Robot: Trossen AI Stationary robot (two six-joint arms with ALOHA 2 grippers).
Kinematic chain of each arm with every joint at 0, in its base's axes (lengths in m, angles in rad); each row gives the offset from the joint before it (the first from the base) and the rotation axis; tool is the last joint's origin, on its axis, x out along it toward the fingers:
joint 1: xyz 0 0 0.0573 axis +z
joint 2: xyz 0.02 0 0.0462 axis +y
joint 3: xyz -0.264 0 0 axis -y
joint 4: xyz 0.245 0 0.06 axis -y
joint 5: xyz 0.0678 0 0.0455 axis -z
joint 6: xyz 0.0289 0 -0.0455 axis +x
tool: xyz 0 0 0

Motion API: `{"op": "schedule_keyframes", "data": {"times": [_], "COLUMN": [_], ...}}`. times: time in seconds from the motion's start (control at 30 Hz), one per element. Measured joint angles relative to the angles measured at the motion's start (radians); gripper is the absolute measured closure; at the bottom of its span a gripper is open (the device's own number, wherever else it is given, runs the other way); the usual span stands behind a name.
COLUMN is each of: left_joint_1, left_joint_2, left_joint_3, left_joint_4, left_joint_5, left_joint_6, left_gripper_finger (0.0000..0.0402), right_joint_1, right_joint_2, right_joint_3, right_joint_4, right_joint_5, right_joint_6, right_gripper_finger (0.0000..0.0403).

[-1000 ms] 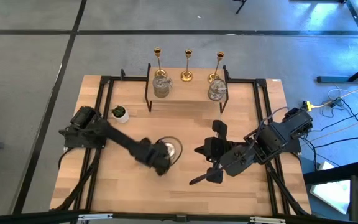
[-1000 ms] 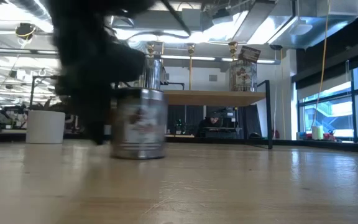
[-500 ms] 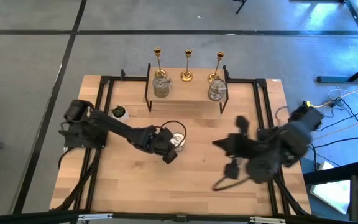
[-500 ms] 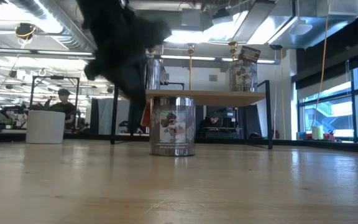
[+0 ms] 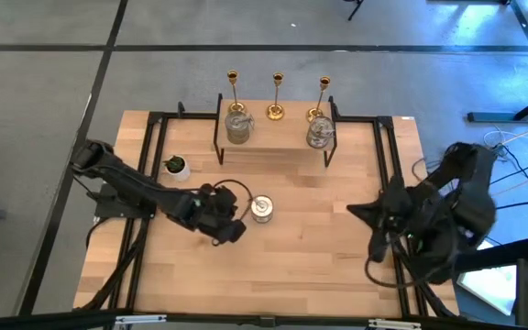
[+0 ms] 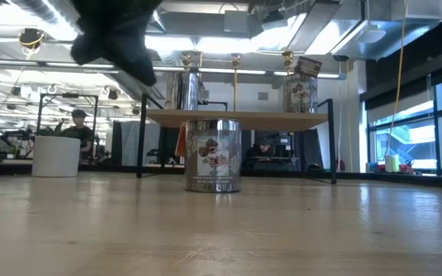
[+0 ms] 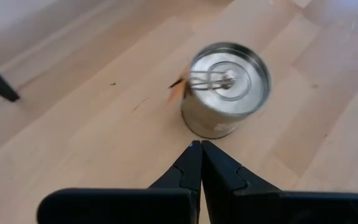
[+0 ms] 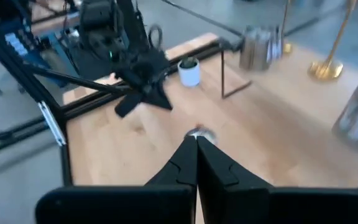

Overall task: Pick & Place candle stick holders
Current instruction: Put the silver scented candle on the shelf aligned with the other silver scented candles

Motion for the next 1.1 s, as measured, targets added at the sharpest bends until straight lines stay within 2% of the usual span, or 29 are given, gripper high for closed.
{"op": "schedule_keyframes", "data": {"times": [0.13, 0.27, 0.37, 0.43, 0.5, 0.57, 0.63, 0.73, 0.87, 0.93, 1.1], "left_joint_1": [-0.018, -0.037, -0.047, -0.050, -0.054, -0.061, -0.067, -0.078, -0.098, -0.111, -0.126], "left_joint_2": [-0.117, -0.250, -0.334, -0.378, -0.403, -0.418, -0.422, -0.422, -0.422, -0.422, -0.404], "left_joint_3": [-0.141, -0.309, -0.426, -0.482, -0.506, -0.508, -0.501, -0.492, -0.490, -0.490, -0.489], "left_joint_4": [0.107, 0.287, 0.452, 0.528, 0.567, 0.570, 0.582, 0.594, 0.584, 0.565, 0.517], "left_joint_5": [-0.005, -0.002, 0.001, 0.020, 0.025, 0.017, -0.001, -0.043, -0.123, -0.156, -0.176], "left_joint_6": [-0.021, -0.023, 0.001, 0.020, 0.028, 0.034, 0.054, 0.063, 0.019, -0.016, -0.077], "left_gripper_finger": [0.0400, 0.0400, 0.0400, 0.0400, 0.0400, 0.0400, 0.0400, 0.0400, 0.0400, 0.0400, 0.0400], "right_joint_1": [0.001, -0.015, -0.028, -0.044, -0.057, -0.070, -0.077, -0.078, -0.091, -0.106, -0.151], "right_joint_2": [-0.041, -0.061, -0.060, -0.060, -0.060, -0.060, -0.058, -0.036, 0.046, 0.100, 0.255], "right_joint_3": [-0.246, -0.474, -0.623, -0.721, -0.810, -0.876, -0.916, -0.923, -0.856, -0.816, -0.744], "right_joint_4": [0.219, 0.647, 1.065, 1.372, 1.647, 1.832, 1.847, 1.678, 1.462, 1.425, 1.382], "right_joint_5": [0.004, 0.028, 0.040, 0.004, -0.094, -0.242, -0.370, -0.473, -0.572, -0.598, -0.561], "right_joint_6": [0.162, 0.156, 0.010, -0.138, -0.273, -0.353, -0.316, -0.199, -0.193, -0.200, -0.195], "right_gripper_finger": [0.0403, 0.0403, 0.0403, 0.0403, 0.0403, 0.0403, 0.0403, 0.0403, 0.0402, 0.0400, 0.0382]}}
